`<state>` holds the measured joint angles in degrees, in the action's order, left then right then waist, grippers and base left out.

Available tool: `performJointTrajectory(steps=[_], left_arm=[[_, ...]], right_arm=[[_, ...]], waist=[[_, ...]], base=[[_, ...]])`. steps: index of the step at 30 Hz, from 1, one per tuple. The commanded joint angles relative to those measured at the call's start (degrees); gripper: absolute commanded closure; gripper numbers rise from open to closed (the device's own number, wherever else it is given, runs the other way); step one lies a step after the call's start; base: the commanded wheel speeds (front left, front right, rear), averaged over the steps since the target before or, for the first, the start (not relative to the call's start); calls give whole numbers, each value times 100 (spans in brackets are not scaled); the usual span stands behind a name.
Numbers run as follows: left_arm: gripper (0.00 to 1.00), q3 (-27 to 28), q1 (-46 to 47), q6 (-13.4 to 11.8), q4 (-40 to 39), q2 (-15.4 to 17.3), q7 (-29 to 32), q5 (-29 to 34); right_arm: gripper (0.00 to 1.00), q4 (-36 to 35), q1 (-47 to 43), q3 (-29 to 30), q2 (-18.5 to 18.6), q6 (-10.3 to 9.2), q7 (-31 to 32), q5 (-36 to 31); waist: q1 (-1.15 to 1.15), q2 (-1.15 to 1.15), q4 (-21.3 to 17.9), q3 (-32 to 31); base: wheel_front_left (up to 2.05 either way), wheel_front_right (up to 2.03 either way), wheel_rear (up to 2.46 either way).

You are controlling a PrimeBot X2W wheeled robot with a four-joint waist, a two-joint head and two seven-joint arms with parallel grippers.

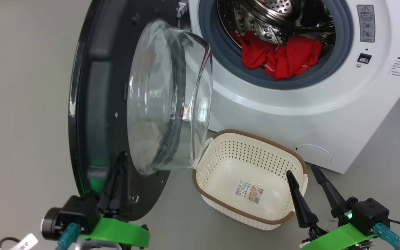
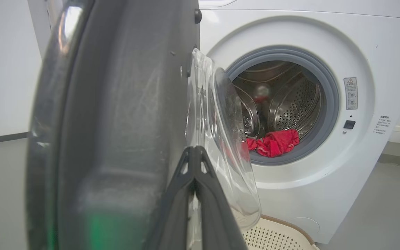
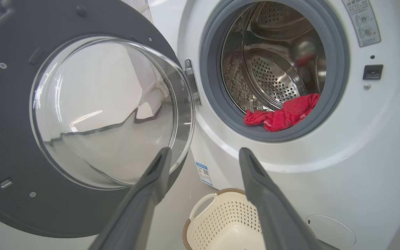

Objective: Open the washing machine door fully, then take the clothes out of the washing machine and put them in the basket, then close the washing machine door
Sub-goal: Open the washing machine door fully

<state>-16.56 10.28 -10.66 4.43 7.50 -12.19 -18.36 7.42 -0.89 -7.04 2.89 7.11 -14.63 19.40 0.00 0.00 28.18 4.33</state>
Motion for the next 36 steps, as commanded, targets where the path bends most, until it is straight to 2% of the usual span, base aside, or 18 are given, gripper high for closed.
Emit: performJointTrajectory(steps=[1,22,36], left_arm=[[100,350,56,-125,-128,193,-61,-37],[100,1034,191,-248,416,381,-263,-189],[100,1489,673,-39,1018,462,-280,-63]], right_arm=[[0,-119,183,-156,-2,37,-37,-37],[0,-242,220,-142,-2,37,120,-267],[0,-484,162,-116,-2,37,377,-438]], waist=[[0,0,35,12],[0,0,133,221],[0,0,198,332]], base=[[0,0,0],[0,0,0],[0,0,0]])
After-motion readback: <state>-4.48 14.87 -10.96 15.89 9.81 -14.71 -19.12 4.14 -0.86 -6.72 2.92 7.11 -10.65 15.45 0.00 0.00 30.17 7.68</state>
